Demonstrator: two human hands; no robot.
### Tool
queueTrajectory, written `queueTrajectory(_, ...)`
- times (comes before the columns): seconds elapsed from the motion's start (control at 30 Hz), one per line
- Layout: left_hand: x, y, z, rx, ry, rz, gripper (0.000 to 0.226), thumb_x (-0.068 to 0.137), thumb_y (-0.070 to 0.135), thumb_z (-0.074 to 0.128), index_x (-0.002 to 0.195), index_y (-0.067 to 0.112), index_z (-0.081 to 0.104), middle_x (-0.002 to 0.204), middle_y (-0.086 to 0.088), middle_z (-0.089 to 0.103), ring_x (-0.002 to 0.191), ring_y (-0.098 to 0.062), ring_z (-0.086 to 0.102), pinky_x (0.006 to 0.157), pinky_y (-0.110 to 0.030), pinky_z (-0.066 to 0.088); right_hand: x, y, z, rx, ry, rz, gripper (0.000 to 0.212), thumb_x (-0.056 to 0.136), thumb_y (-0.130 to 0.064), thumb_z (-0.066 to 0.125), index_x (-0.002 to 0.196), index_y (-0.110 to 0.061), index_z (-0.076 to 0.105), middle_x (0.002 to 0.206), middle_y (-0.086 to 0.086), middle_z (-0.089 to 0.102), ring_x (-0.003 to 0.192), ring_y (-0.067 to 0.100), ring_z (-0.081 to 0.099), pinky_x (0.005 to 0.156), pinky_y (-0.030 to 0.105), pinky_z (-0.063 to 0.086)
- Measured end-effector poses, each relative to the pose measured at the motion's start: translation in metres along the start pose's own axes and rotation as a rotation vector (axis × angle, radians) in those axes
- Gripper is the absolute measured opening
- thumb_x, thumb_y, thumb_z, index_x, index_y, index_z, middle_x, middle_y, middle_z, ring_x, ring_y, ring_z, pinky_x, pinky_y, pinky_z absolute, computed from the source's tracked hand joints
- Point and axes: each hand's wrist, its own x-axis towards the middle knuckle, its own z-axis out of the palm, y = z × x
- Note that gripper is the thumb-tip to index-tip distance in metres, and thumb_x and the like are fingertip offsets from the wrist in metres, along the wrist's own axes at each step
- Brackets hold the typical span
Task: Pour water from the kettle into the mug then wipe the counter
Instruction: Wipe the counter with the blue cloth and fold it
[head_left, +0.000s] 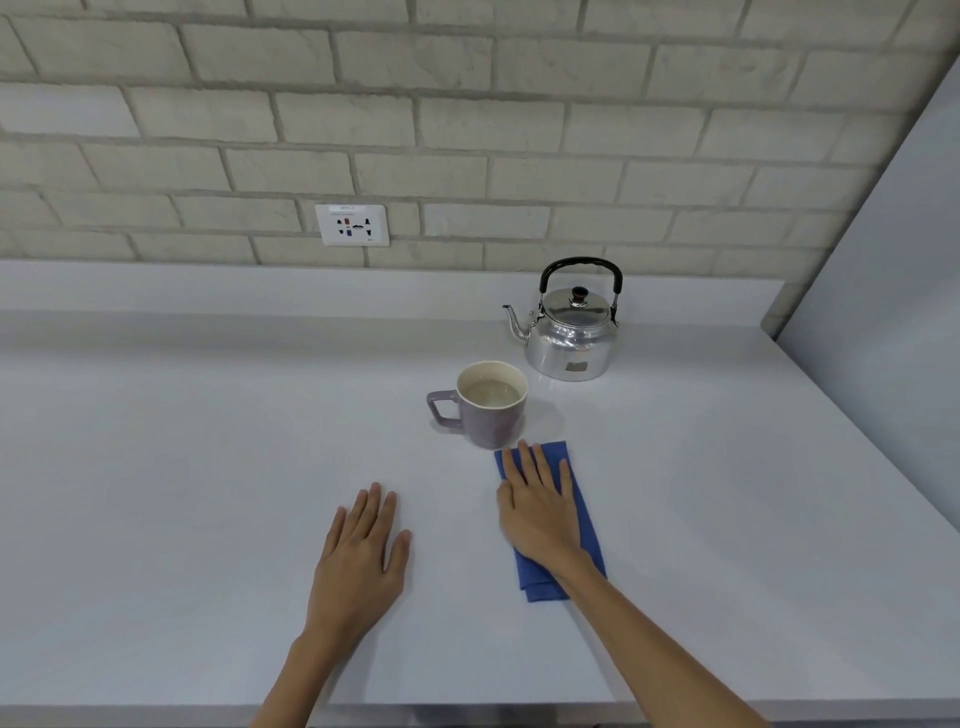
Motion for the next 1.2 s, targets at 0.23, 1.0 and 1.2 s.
queueTrajectory(0.23,0.001,-0.002,0.001,0.007,-0.006,0.003,0.058,0.097,0.04,0.033,0.148,0.019,0.015,0.158,0.002,0.011,0.143,-0.007,0.0,0.119,-0.03,-0.001,-0.052,-0.029,0.006,-0.005,-0.015,-0.184,0.056,0.098,-0.035,0.011,0.152,-0.019,0.008,0.162,0.001,0.004,0.148,0.017,-0.003,0.115,0.045,-0.018)
queueTrajectory(1.0,0.0,-0.004,0.002,0.018,0.015,0.009,0.056,0.097,0.04,0.035,0.147,0.02,0.022,0.158,0.001,0.015,0.144,-0.007,0.003,0.119,-0.031,0.0,-0.001,0.053,-0.005,-0.024,0.023,0.104,0.054,0.101,-0.038,0.014,0.151,-0.027,-0.001,0.161,0.008,-0.003,0.148,0.026,-0.007,0.117,0.047,-0.008)
queueTrajectory(1.2,0.0,-0.002,0.001,0.018,0.009,0.01,0.056,0.097,0.04,0.034,0.148,0.019,0.021,0.158,0.0,0.015,0.145,-0.01,0.005,0.119,-0.03,0.0,-0.016,0.005,0.006,-0.053,0.04,0.009,0.054,0.101,-0.034,0.014,0.151,-0.021,0.0,0.161,0.012,-0.003,0.147,0.029,-0.008,0.115,0.047,-0.016)
